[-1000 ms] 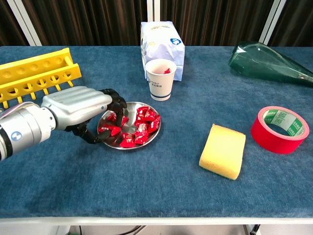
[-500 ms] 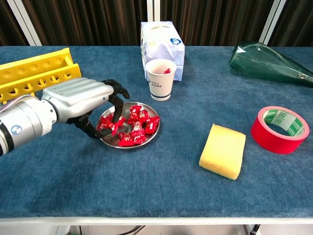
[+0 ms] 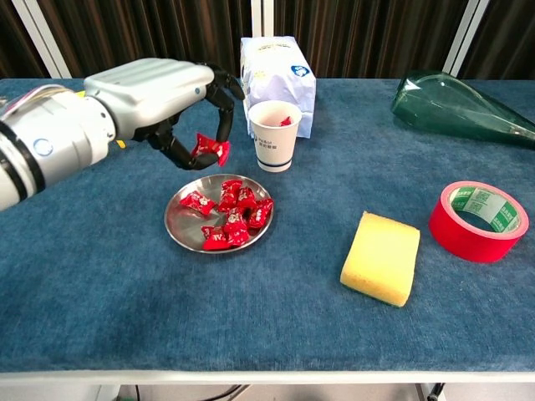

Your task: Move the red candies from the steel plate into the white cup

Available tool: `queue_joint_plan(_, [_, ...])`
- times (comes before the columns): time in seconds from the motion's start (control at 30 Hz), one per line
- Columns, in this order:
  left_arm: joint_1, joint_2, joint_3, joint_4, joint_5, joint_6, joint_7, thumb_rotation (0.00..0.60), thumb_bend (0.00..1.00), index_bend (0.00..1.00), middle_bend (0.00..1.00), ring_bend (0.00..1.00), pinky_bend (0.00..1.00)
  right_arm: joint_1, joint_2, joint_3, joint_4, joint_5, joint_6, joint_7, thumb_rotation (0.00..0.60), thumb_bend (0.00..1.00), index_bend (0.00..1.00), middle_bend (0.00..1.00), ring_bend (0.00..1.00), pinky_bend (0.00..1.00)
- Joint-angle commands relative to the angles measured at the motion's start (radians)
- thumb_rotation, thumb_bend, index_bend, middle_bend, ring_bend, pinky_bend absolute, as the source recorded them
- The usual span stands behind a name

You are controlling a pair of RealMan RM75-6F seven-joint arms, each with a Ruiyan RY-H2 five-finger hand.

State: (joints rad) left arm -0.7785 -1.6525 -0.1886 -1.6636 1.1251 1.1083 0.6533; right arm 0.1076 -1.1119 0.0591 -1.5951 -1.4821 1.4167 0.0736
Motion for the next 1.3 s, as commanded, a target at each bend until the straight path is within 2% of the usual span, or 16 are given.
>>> queue_joint_plan(0.03, [-0.045,-0.043,-0.052,0.05,-0.035,-0.026,-0.002,0.6,0.32,0.6,0.16,0.03,0.2,0.001,0.001,0.001,0.001,0.001,-0.001,0.002,0.6,0.29,0.0,0.0,0.0,0.0])
queue_joint_plan(0.33, [-0.146,-0.143,-0.138,0.222,-0.113,-0.078,-0.012,0.6,0.32,0.6,0.16,0.03,0.2,0.003,0.007,0.003,0.004,0.004,-0.007,0.019,0.6,0.29,0.0,0.0,0.0,0.0])
queue_joint_plan(0.73, [-0.209,-0.181,-0.17,0.329,-0.14,-0.096,-0.038,0.6,0.32,0.58,0.16,0.03,0.2,0.003,0.015,0.005,0.005,0.005,-0.007,0.038,0.6,0.29,0.0,0.0,0.0,0.0])
queue_joint_plan(0.83, [-0.218,-0.189,-0.171,0.346,-0.146,-0.095,-0.039,0.6,0.32,0.52,0.16,0.03,0.2,0.002,0.016,0.004,0.004,0.004,-0.006,0.039,0.6,0.29,0.0,0.0,0.0,0.0])
queue_joint_plan(1.0, [-0.223,-0.196,-0.168,0.364,-0.142,-0.083,-0.05,0.6,0.32,0.34,0.16,0.03,0.2,0.002,0.016,0.003,0.005,0.001,-0.005,0.04,0.6,0.29,0.0,0.0,0.0,0.0])
queue_joint_plan(1.1, [-0.222,-0.192,-0.163,0.362,-0.135,-0.075,-0.057,0.6,0.31,0.27,0.16,0.03,0.2,0.003,0.016,0.002,0.006,0.001,-0.007,0.04,0.6,0.29,0.0,0.0,0.0,0.0])
queue_joint_plan(1.2, [-0.214,-0.179,-0.155,0.342,-0.13,-0.065,-0.059,0.6,0.31,0.26,0.16,0.03,0.2,0.002,0.016,0.002,0.006,0.001,-0.006,0.04,0.6,0.29,0.0,0.0,0.0,0.0])
queue_joint_plan(1.3, [-0.192,-0.15,-0.14,0.28,-0.124,-0.045,-0.059,0.6,0.31,0.29,0.16,0.03,0.2,0.001,0.016,0.004,0.006,0.002,-0.003,0.042,0.6,0.29,0.0,0.0,0.0,0.0])
